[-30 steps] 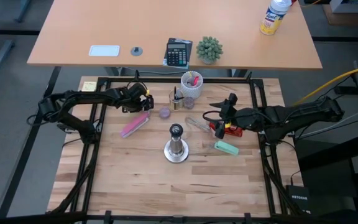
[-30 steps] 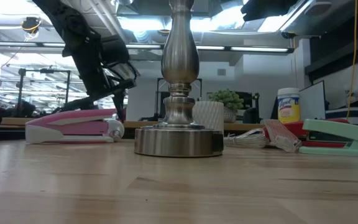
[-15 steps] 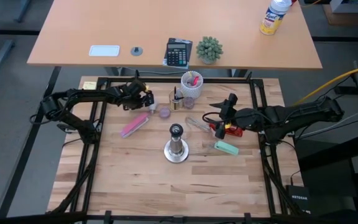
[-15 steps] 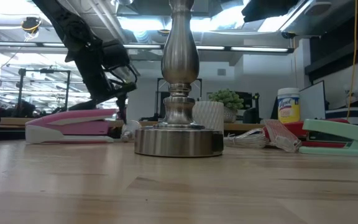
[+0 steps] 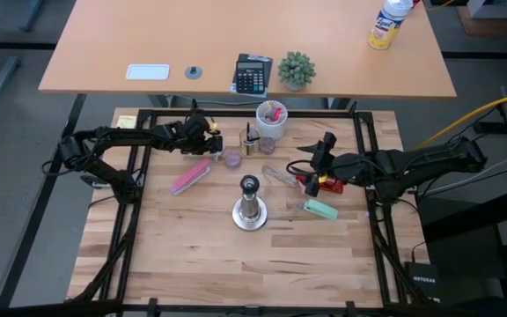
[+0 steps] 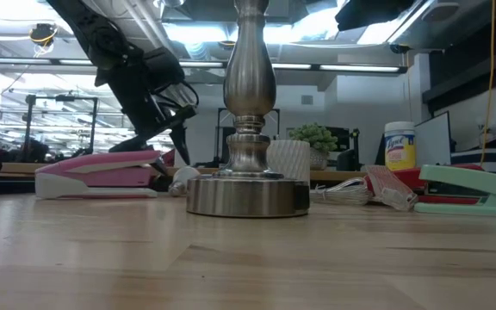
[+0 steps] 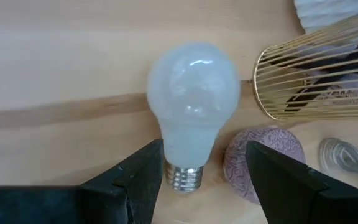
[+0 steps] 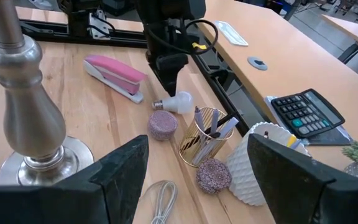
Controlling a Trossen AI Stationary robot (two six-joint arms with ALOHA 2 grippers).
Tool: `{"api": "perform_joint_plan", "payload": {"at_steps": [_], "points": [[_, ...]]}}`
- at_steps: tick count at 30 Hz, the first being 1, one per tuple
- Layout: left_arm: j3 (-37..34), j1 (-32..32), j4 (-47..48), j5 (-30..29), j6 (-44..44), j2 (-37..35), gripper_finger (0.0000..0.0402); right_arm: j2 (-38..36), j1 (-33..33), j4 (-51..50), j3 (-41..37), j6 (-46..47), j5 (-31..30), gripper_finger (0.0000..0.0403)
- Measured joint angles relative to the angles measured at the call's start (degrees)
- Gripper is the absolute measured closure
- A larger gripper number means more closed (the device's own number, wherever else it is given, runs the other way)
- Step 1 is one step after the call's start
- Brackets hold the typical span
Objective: Screw lightbulb
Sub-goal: Insert the lightbulb into the lamp socket
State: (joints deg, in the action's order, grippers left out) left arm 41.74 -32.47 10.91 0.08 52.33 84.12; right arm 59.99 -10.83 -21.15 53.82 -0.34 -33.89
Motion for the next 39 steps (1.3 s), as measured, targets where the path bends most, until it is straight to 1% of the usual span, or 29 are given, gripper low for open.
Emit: {"api": "perform_joint_plan", "payload": {"at_steps": [3,7,15,25,32,35,39], "points": [[0.0,0.4,0.0,0.0,-1.6,0.0,0.0183,0.0,0.0,0.0,0.0,0.0,0.0,0.0123],[0.0,0.7,0.1,0.0,-1.6,0.1,0.0183,0.0,0.0,0.1,0.0,0.0,0.0,0.0123],[0.0,1.0,-0.2,0.4,0.9,4.3,0.0183,0.0,0.0,0.2,0.0,0.0,0.0,0.0123],[0.2,0.5,-6.9,0.4,1.6,10.0,0.0183,0.0,0.0,0.0,0.0,0.0,0.0,0.0123],[0.2,-0.1,-7.1,0.5,0.5,10.6,0.0183,0.0,0.0,0.0,0.0,-0.1,0.0,0.0123],[0.1,-0.3,-7.0,0.4,0.3,10.1,0.0193,0.0,0.0,0.0,0.0,-0.1,0.0,0.0123],[0.0,-0.3,-6.7,0.1,-0.8,10.0,0.0230,0.0,0.0,0.0,0.0,-0.1,0.0,0.0123]]}}
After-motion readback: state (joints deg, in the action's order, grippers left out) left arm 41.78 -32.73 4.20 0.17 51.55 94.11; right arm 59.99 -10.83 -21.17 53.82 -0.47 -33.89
